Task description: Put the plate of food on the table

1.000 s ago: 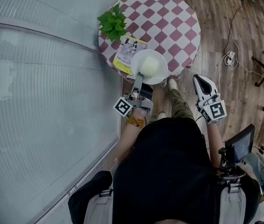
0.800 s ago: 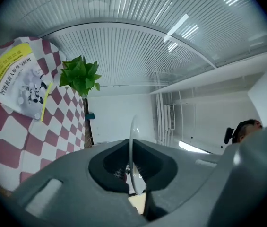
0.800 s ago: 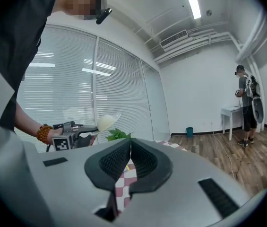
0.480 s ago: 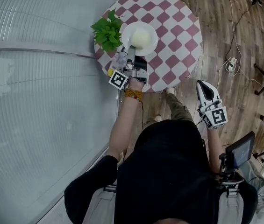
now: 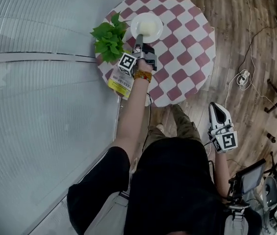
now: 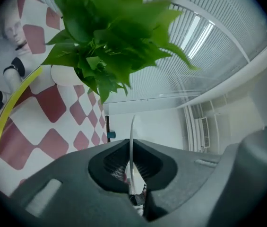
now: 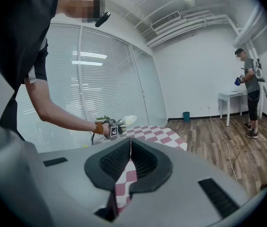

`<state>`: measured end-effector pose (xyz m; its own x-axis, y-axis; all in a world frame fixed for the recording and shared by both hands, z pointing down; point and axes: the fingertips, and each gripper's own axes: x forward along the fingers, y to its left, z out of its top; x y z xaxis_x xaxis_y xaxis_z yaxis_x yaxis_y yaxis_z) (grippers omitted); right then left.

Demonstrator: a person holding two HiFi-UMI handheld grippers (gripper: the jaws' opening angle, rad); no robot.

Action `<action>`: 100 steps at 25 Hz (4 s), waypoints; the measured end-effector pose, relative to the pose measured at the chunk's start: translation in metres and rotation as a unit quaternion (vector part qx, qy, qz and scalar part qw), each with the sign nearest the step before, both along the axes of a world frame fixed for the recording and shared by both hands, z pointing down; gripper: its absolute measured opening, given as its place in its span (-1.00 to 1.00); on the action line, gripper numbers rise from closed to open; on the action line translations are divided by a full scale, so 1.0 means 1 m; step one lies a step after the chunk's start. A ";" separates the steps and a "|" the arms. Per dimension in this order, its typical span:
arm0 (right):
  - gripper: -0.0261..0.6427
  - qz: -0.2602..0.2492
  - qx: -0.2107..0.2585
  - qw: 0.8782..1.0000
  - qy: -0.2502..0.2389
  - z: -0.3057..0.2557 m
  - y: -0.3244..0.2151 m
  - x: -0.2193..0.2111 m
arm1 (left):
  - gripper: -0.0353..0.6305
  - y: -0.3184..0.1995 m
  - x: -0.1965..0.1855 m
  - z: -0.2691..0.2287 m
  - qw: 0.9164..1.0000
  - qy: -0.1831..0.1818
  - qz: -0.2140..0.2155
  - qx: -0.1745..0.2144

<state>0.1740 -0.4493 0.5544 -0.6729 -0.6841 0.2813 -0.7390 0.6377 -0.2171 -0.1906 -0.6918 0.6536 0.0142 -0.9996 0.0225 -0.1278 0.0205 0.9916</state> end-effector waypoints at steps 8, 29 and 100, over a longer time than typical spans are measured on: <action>-0.89 0.010 -0.044 0.999 0.018 0.028 -0.007 0.024 | -0.84 -0.042 -0.037 0.074 0.996 -0.001 -0.051 -0.075; -0.89 0.011 -0.079 0.996 0.027 0.056 -0.006 0.025 | -0.84 -0.046 -0.061 0.173 0.972 0.031 -0.100 -0.209; -0.89 -0.083 0.038 0.995 -0.035 -0.027 -0.030 -0.076 | -0.40 0.218 0.170 0.141 0.890 -0.145 0.288 -0.322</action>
<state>0.0977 -0.4797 0.5271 -0.7946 -0.5795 0.1810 -0.6068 0.7666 -0.2099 -0.0201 -0.4737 0.7949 0.4205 -0.6071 0.6743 -0.5503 0.4201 0.7215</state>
